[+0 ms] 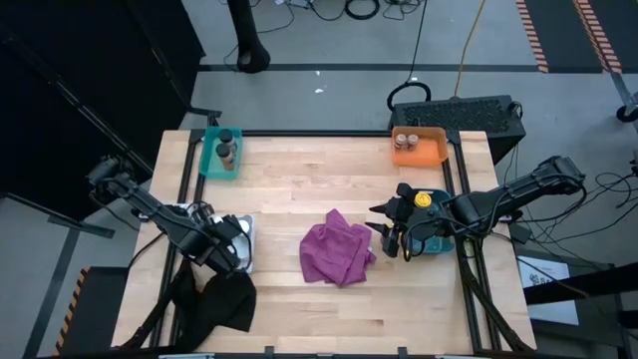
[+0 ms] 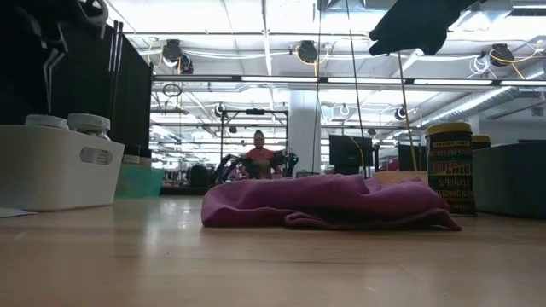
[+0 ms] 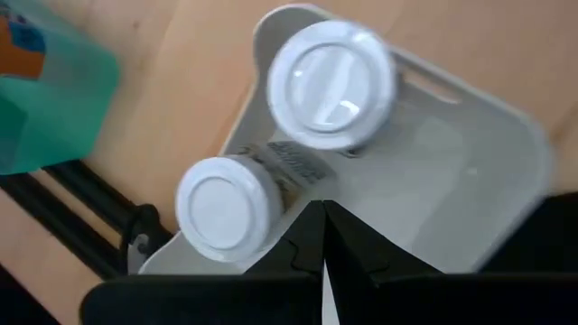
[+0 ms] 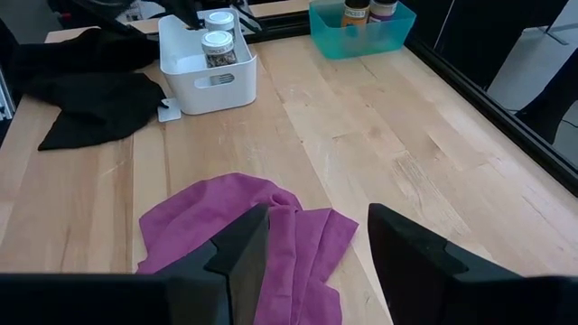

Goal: Sort spices by type
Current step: Adjust the white seasoning bottles

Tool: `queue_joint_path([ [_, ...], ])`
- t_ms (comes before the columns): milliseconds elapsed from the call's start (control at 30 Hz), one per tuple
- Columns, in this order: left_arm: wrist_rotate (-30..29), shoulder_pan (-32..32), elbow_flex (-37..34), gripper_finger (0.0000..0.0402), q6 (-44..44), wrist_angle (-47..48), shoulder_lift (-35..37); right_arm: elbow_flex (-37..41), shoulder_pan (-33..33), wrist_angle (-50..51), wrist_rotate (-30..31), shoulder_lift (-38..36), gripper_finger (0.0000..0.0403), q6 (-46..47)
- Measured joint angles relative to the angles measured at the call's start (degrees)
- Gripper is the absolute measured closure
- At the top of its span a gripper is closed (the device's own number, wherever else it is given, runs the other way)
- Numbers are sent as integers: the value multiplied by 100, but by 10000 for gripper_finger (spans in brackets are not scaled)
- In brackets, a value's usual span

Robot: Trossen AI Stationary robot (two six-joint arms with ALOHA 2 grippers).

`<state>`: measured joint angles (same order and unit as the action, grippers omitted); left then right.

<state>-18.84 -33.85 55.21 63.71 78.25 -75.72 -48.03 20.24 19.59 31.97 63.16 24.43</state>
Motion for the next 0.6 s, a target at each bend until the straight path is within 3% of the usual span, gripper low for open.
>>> queue_joint_path([
  [133, 12, -41, 185, 391, -250, -234, 0, 0, -1, 0, 0, 0, 232, 0],
  [333, -27, 8, 140, 391, -1312, -1559, 0, 0, 1, 0, 0, 0, 232, -2],
  [600, -232, 430, -134, 391, -1169, -1425, 0, 0, 1, 0, -2, 0, 232, -2],
])
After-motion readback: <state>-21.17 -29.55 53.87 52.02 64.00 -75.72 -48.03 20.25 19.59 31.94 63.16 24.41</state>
